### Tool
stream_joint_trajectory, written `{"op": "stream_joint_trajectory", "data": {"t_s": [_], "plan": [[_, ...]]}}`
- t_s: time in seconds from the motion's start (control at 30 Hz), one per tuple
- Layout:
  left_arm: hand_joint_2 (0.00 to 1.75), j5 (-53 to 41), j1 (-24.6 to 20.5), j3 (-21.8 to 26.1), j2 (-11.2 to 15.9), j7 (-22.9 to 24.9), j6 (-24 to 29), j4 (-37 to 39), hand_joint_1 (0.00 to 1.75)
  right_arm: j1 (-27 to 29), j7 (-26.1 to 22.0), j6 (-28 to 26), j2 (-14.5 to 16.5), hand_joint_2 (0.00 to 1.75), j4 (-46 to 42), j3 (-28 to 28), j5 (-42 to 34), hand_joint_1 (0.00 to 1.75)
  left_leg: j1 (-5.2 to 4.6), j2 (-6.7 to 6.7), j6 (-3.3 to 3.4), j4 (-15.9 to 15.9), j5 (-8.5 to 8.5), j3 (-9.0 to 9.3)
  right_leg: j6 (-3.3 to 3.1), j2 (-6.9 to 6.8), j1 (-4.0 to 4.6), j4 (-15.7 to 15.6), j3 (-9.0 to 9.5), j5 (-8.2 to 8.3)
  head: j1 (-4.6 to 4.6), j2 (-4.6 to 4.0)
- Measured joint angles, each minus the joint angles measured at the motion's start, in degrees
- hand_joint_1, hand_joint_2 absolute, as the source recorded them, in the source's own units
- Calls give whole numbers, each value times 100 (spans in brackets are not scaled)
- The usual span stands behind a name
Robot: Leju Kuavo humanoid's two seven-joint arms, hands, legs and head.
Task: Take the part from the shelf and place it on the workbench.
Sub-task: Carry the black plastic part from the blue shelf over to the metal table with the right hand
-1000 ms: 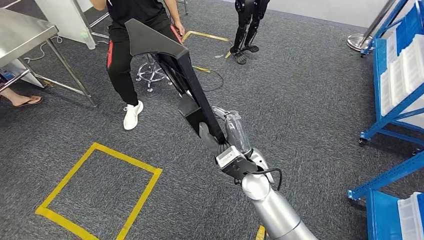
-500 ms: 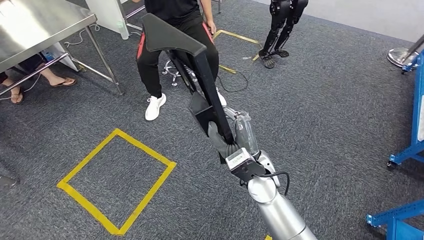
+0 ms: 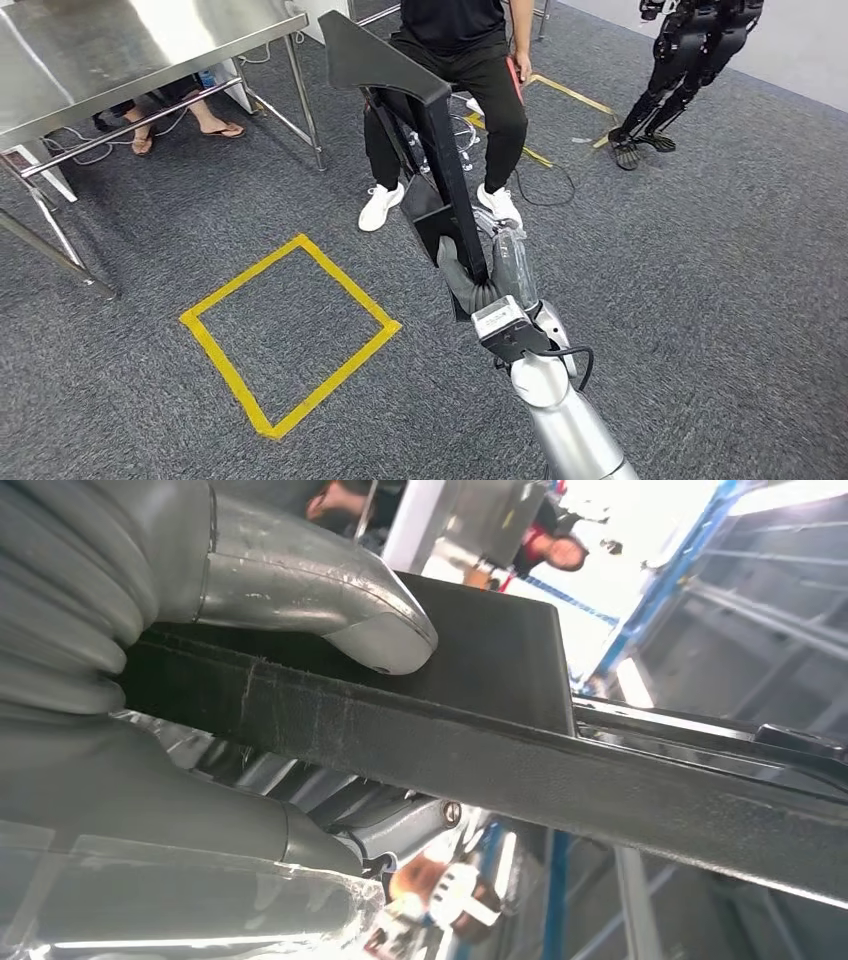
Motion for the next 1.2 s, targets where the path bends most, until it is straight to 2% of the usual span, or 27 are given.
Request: {"op": "stream_joint_trajectory", "data": {"t_s": [0.03, 0.1, 0.13, 0.17, 0.23, 0.27, 0.3, 0.33, 0.37, 0.4, 0.47, 0.53, 0.6, 0.63, 0.67, 0.73, 0.77, 0.8, 0.83, 0.87, 0.93, 0.97, 1.0, 1.03, 1.1, 1.13, 1.2], "plan": [[175, 0, 7, 0, 5, 4, 0, 0, 0, 6, -1, 0, 2, 175, -7, -10, 2, 175, 0, -55, -39, 9, 2, -29, -47, 18, 9, -53, 28, 16, -1, 0], [175, -1, 38, -1, 17, 13, 0, 0, 0, 12, -1, 0, 11, 175, -22, -21, 6, 175, 18, -97, -98, 8, 10, -68, -153, -104, 23, -58, 40, 34, -7, 0], [175, -4, 53, -1, 21, 16, 0, 0, 0, 12, -1, 0, 19, 175, -33, -24, 8, 175, 16, 21, -122, 60, -25, -97, -196, -162, 20, -67, 49, 40, -13, 0], [175, -13, 59, -2, 23, 20, 1, 0, 0, 11, -2, 0, 25, 175, -47, -28, 10, 175, 12, 209, -146, 226, -129, -177, -241, -229, 16, -78, 57, 39, -21, 0], [175, -37, 55, -2, 23, 28, 5, 0, 0, 15, -1, 1, 29, 175, -69, -42, 13, 175, 5, 613, -184, 892, -479, -508, -309, -379, 41, -84, 67, 21, -37, 0], [175, -48, 53, -2, 23, 32, 11, 0, 0, 17, -1, 2, 27, 175, -74, -49, 12, 175, 12, 698, -196, 1292, -649, -718, -331, -463, 61, -83, 68, 12, -39, 0], [175, -53, 56, -2, 24, 36, 16, 0, 0, 19, 1, 3, 25, 175, -74, -54, 10, 175, 16, 724, -197, 1578, -735, -872, -343, -546, 77, -83, 70, 3, -40, 0], [175, -55, 63, -2, 24, 39, 23, 0, 0, 19, 1, 4, 23, 175, -74, -56, 8, 175, 16, 733, -190, 1675, -714, -931, -356, -628, 91, -82, 74, -7, -40, 0], [175, -56, 69, -1, 28, 40, 30, 0, 0, 18, 1, 5, 23, 175, -74, -56, 6, 175, 11, 748, -170, 1524, -584, -860, -367, -708, 104, -82, 84, -18, -41, 0], [175, -55, 72, -1, 34, 42, 35, 0, 0, 16, 1, 5, 23, 175, -75, -56, 4, 175, -2, 801, -133, 1179, -390, -679, -374, -785, 119, -83, 100, -31, -40, 0], [175, -53, 65, 0, 54, 40, 42, -3, 0, 11, 1, 7, 26, 175, -78, -57, 2, 175, -78, 1111, -24, 395, -96, -259, -362, -919, 158, -85, 135, -66, -38, 0], [175, -51, 53, -1, 65, 33, 45, -7, 0, 11, 1, 7, 27, 175, -81, -57, 1, 175, -155, 1283, 47, 82, -43, -100, -322, -1039, 183, -89, 158, -99, -38, 0], [175, -47, 61, 2, 67, 28, 46, -6, 0, 14, 2, 7, 36, 175, -84, -57, 1, 175, -152, 1119, 84, 31, -19, -85, -272, -1156, 198, -107, 189, -126, -42, 0], [175, -45, 70, 3, 64, 27, 46, -5, 0, 16, 2, 7, 42, 175, -88, -56, 3, 175, -133, 1036, 107, -22, 5, -50, -248, -1087, 197, -79, 203, -156, -38, 0], [175, -43, 75, 5, 62, 25, 46, -5, 0, 15, -1, 7, 48, 175, -93, -57, 4, 175, -104, 955, 138, -75, 37, -8, -238, -932, 194, 30, 173, -222, -38, 0], [175, -43, 59, 5, 55, 21, 45, -4, 0, 26, -3, 6, 43, 175, -100, -60, 8, 175, -64, 790, 172, -133, 77, 41, -254, -519, 163, 584, -75, -459, -21, 0], [175, -43, 48, 6, 53, 21, 44, -4, 0, 43, -3, 6, 33, 175, -101, -64, 8, 175, -55, 692, 183, -134, 85, 40, -263, -415, 149, 962, -277, -591, -16, 0], [175, -44, 45, 6, 48, 20, 42, -4, 0, 64, 0, 6, 21, 175, -99, -69, 7, 175, -51, 585, 183, -132, 86, 38, -248, -377, 132, 1270, -455, -672, -8, 0], [175, -44, 52, 5, 41, 20, 40, -4, 0, 83, 3, 6, 9, 175, -98, -73, 5, 175, -48, 481, 180, -128, 85, 37, -208, -367, 114, 1414, -561, -676, -9, 0], [175, -44, 63, 6, 34, 21, 39, -3, 0, 94, 3, 7, 1, 175, -98, -76, 2, 175, -42, 382, 172, -119, 82, 38, -146, -363, 93, 1340, -562, -586, -9, 0], [175, -44, 76, 7, 28, 22, 38, -2, 0, 94, 2, 6, -3, 175, -98, -76, 2, 175, -21, 203, 128, -75, 62, 30, 0, -258, 31, 643, -288, -233, -9, 0], [175, -44, 74, 7, 29, 22, 38, -2, 0, 93, 1, 5, -4, 175, -98, -77, 2, 175, -20, 122, 90, -35, 42, 15, 30, -175, 14, 288, -143, -91, -8, 0], [175, -44, 74, 7, 31, 21, 38, -3, 0, 94, 1, 5, -4, 175, -99, -79, 1, 175, -22, 61, 53, -3, 25, -7, 21, -111, 4, 42, -35, -3, -8, 0], [175, -44, 79, 7, 34, 20, 37, -3, 0, 97, -1, 4, -4, 175, -99, -80, -3, 175, -27, 21, 18, 18, 15, -32, -19, -67, 5, -66, 13, 25, -13, 0], [175, -43, 107, 8, 41, 14, 33, -3, 0, 107, -3, 3, 7, 175, -101, -85, -37, 175, -17, -22, -34, 16, 19, -64, -126, -116, 17, -62, 28, 36, -19, 0], [175, -41, 122, 10, 45, 7, 24, -1, 0, 111, -3, 3, 20, 175, -104, -87, -60, 175, -11, 36, -59, 38, 2, -78, -163, -136, 10, -67, 35, 48, -22, 0], [175, -31, 122, 13, 57, -19, -3, 0, 0, 119, -3, 0, 54, 175, -111, -94, -102, 175, -7, 329, -110, 338, -190, -216, -241, -188, -2, -82, 50, 59, -46, 0]]}}
